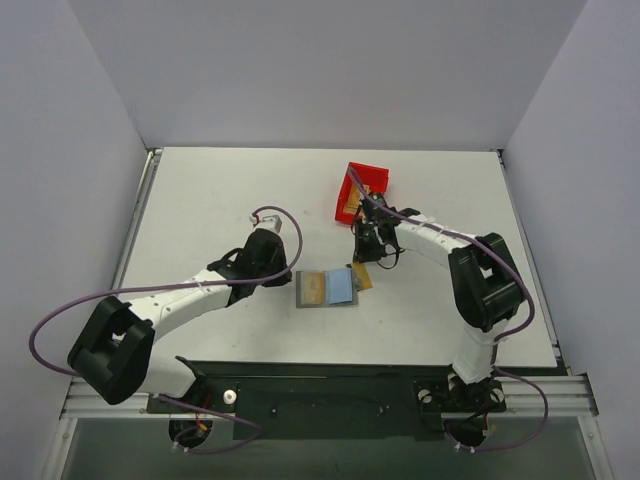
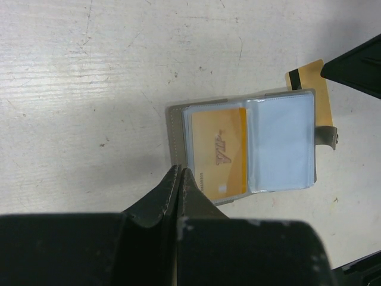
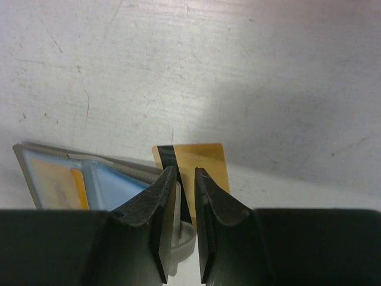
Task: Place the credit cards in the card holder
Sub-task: Move the credit card to the corner of the board.
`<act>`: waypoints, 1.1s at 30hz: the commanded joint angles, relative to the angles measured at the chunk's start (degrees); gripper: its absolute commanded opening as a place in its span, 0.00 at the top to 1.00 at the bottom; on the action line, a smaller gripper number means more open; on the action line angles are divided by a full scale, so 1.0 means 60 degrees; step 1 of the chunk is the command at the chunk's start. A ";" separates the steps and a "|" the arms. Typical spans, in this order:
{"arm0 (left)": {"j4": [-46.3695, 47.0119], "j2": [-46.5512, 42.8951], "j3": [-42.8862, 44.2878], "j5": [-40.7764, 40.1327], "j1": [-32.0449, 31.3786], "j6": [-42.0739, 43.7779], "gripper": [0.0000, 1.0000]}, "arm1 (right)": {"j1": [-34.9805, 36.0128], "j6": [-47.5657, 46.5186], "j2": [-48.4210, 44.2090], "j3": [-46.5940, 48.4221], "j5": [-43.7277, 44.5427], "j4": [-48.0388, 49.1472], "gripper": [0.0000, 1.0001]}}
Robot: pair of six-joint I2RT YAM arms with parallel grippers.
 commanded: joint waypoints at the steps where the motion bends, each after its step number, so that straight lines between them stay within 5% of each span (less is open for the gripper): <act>1: 0.0063 -0.0291 0.0179 0.0080 -0.0028 0.0159 1.00 | 0.0037 -0.0124 0.0560 0.0835 0.0070 0.0025 0.85; 14: -0.0010 -0.0218 0.0223 0.0094 -0.0013 0.0290 1.00 | 0.0125 -0.0168 0.1544 0.1247 -0.0032 -0.0047 0.93; 33: 0.0239 0.0016 0.0135 0.0329 0.0002 0.0188 1.00 | 0.1136 0.0593 0.0299 -0.0935 0.1741 -0.2025 0.98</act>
